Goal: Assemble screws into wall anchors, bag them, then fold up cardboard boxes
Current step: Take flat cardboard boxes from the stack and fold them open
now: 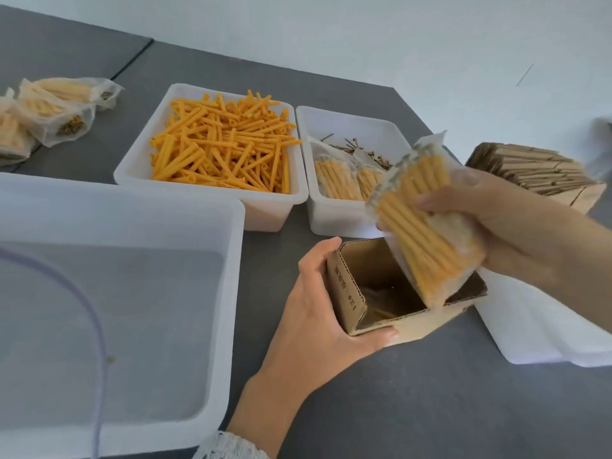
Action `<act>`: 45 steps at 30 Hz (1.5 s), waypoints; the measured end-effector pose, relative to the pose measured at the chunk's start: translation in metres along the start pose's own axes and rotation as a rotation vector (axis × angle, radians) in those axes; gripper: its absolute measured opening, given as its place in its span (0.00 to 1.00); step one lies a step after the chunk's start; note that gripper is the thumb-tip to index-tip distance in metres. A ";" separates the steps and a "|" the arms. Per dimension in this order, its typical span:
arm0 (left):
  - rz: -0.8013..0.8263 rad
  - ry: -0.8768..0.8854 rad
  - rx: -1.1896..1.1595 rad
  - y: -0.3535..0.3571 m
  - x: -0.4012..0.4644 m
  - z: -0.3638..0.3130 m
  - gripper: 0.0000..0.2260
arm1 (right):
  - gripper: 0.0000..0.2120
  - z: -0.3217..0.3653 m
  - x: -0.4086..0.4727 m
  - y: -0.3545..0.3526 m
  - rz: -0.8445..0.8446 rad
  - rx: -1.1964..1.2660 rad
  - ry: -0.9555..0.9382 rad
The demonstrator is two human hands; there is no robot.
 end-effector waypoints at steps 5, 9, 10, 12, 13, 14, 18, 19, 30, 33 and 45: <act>-0.004 0.022 0.032 0.001 0.000 -0.002 0.49 | 0.21 0.017 -0.012 0.001 -0.210 -0.360 -0.349; 0.011 0.039 0.013 0.003 0.001 -0.002 0.50 | 0.17 0.035 -0.035 0.027 0.101 -0.949 -0.760; 0.014 0.044 0.015 0.004 0.002 -0.002 0.50 | 0.15 0.030 -0.044 0.042 0.268 -1.065 -0.853; 0.021 0.048 0.007 0.005 0.002 -0.001 0.52 | 0.18 0.011 -0.060 0.064 0.559 -1.262 -0.967; 0.028 0.050 -0.001 0.005 0.002 0.000 0.52 | 0.19 0.004 -0.065 0.071 0.649 -1.365 -1.003; 0.035 0.054 -0.003 0.006 0.002 0.000 0.51 | 0.19 -0.001 -0.068 0.074 0.698 -1.459 -1.012; 0.034 0.045 -0.012 0.006 0.003 0.003 0.53 | 0.22 -0.011 -0.055 0.094 0.811 -1.622 -0.862; 0.029 0.039 -0.028 0.005 0.003 0.004 0.54 | 0.23 -0.019 -0.049 0.100 0.856 -1.653 -0.795; 0.052 -0.057 0.004 0.015 0.003 0.018 0.59 | 0.17 -0.046 -0.050 0.074 1.013 -1.372 -0.071; 0.045 -0.085 0.078 0.022 0.010 0.022 0.57 | 0.21 -0.018 -0.057 0.046 0.783 -1.144 -0.128; -0.139 -0.157 0.550 0.079 0.058 0.016 0.37 | 0.29 0.031 -0.071 -0.190 -0.144 -1.472 -0.329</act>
Point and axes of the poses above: each hand's wrist, its own x-axis towards the middle knuckle, its own y-axis out of the palm, z = x × y, the point moved 10 cm from there along x, towards the middle knuckle, and after that the axes turned 11 degrees about -y, right-handed, at the moved point
